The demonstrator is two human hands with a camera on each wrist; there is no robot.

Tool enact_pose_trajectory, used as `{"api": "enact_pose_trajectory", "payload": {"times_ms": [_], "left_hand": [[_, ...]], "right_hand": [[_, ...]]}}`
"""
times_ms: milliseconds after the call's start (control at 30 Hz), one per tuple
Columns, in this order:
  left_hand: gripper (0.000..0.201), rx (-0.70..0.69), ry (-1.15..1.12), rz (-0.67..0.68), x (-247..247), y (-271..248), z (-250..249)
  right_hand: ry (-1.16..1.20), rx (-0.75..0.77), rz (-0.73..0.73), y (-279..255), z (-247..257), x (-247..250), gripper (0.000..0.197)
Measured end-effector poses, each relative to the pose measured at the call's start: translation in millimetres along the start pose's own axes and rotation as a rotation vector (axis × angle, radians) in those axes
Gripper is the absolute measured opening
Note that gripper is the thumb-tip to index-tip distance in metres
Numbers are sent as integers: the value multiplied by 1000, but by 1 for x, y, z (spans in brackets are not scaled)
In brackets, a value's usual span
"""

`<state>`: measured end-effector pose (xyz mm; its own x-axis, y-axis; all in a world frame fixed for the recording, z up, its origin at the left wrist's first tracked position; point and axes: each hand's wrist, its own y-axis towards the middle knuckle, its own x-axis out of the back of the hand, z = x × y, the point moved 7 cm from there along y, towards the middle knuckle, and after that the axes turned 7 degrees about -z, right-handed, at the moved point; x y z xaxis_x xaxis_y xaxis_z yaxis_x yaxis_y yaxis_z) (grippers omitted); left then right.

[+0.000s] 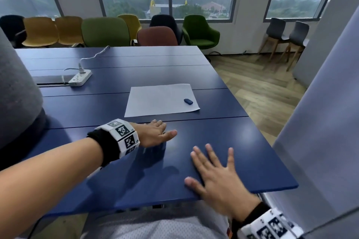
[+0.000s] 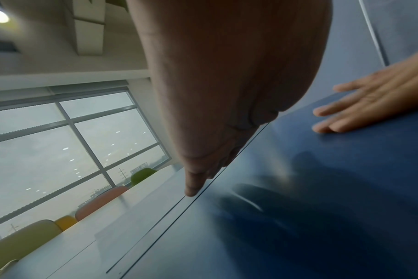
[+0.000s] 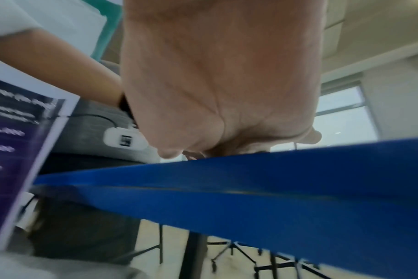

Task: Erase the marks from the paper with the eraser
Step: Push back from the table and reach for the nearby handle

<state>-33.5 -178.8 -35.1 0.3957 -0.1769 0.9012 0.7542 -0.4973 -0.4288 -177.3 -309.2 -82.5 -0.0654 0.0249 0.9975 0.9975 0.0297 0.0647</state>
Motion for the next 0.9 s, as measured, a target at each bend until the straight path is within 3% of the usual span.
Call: {"api": "enact_pose_trajectory", "payload": {"times_ms": [100, 167, 400, 467, 600, 667, 733, 800, 900], "left_hand": [[82, -1, 3, 7, -2, -2, 0], [81, -1, 1, 2, 0, -1, -3], [87, 8, 57, -32, -7, 15, -16], [89, 32, 68, -54, -9, 19, -15], [91, 25, 73, -94, -19, 28, -27], [95, -21, 61, -103, -29, 33, -50], [97, -118, 48, -111, -38, 38, -85], [93, -270, 72, -106, -41, 40, -124], [76, -516, 61, 2, -36, 37, -171]], "right_hand": [[7, -95, 67, 5, -61, -5, 111], [-30, -155, 124, 8, -78, -2, 116], [2, 61, -14, -2, 5, 3, 79], [58, 55, 3, -5, -13, 2, 87], [18, -124, 100, -13, -81, 1, 115], [13, -158, 103, -20, -86, 7, 117], [-12, -158, 60, -30, -78, 12, 104], [-23, -196, 47, -40, -70, 6, 81], [-10, -135, 39, -47, -48, -5, 75]]}}
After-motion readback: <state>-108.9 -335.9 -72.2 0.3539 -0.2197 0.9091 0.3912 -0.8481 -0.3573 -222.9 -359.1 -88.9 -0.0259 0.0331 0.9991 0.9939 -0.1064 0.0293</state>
